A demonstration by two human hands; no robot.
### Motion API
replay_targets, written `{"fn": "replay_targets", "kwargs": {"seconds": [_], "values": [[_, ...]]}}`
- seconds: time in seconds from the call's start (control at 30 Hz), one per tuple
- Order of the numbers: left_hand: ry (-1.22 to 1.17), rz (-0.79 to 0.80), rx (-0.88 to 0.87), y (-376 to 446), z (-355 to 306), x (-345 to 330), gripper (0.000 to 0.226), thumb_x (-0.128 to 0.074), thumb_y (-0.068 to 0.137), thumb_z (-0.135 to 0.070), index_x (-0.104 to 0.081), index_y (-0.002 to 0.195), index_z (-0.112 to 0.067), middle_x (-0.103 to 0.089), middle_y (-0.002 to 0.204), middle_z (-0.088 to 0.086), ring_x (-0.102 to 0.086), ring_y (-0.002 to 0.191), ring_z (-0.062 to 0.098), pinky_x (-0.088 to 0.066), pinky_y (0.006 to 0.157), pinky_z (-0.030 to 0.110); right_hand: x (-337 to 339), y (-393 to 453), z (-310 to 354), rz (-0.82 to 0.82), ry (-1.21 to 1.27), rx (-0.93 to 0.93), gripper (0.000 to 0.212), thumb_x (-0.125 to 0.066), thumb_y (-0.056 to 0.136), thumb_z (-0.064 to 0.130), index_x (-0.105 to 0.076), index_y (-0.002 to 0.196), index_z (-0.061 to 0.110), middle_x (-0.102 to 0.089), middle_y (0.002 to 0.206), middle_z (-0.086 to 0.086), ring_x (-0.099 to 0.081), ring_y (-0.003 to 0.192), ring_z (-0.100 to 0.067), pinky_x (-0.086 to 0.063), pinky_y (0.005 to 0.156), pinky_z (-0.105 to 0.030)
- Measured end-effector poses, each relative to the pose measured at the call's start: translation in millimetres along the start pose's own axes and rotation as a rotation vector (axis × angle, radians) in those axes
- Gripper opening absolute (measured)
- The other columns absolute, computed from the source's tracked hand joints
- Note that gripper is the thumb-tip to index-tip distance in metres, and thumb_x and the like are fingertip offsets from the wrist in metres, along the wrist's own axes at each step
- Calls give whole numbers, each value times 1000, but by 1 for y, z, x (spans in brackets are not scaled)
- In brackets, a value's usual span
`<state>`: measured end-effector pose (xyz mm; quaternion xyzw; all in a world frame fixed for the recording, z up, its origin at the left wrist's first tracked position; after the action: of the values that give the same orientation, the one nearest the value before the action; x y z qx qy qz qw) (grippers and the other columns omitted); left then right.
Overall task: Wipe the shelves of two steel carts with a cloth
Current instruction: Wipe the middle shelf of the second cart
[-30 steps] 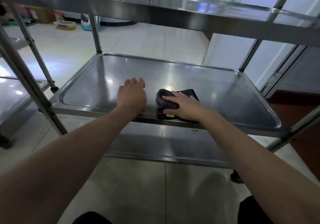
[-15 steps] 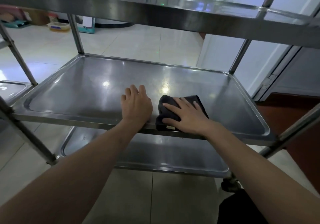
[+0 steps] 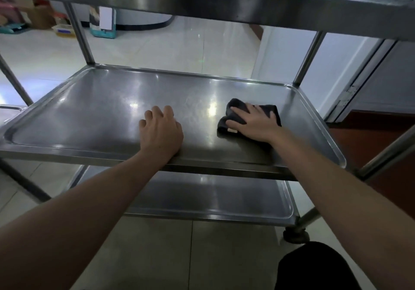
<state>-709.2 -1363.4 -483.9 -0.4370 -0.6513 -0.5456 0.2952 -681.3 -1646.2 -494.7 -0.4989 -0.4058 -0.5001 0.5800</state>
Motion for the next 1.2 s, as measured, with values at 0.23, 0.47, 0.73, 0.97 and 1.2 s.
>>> {"fn": "replay_targets", "kwargs": {"seconds": [0.23, 0.47, 0.73, 0.97, 1.2], "values": [[36, -9, -12, -5, -4, 4, 14, -43, 96, -24, -49, 106, -16, -51, 102, 9, -47, 92, 27, -38, 78, 41, -32, -70, 57, 36, -72, 221, 77, -26, 91, 89, -5, 159, 60, 10, 175, 8, 11, 161, -22, 8, 124, -64], [8, -22, -6, -4, 0, 4, 15, -41, 96, -24, -48, 107, -15, -52, 102, 10, -47, 93, 27, -40, 79, 42, -12, 35, 93, -9, -29, 188, 80, -26, 89, 91, -16, 161, 55, -4, 176, 4, 1, 162, -25, 6, 123, -67], [15, -47, -35, -5, -3, 4, 16, -43, 95, -20, -51, 107, -15, -55, 102, 9, -49, 92, 26, -42, 79, 42, 1, 35, 2, -54, 22, -2, 77, -25, 85, 92, -26, 155, 60, -13, 174, 2, -9, 160, -25, -1, 122, -70], [10, -15, -75, -6, -10, 6, 16, -42, 96, -23, -50, 108, -15, -55, 104, 9, -50, 94, 27, -47, 83, 44, -24, -50, 50, 6, -52, 133, 93, -26, 78, 101, -9, 159, 60, 4, 176, 7, 5, 162, -23, 2, 124, -66], [-20, 25, -74, -3, -7, 9, 18, -41, 98, -23, -51, 111, -15, -54, 111, 10, -50, 101, 27, -46, 89, 43, -36, -49, 100, -24, -8, 247, 91, -33, 81, 98, -16, 160, 57, -3, 176, 7, 3, 161, -22, 6, 124, -65]]}}
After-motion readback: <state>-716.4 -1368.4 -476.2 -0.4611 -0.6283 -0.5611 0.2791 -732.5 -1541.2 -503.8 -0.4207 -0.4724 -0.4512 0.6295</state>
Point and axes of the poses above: each hand's wrist, its own y-axis towards the middle knuckle, its own x-axis out of the back of the hand, z = x × y, the point moved 6 cm from there along y, towards the middle knuckle
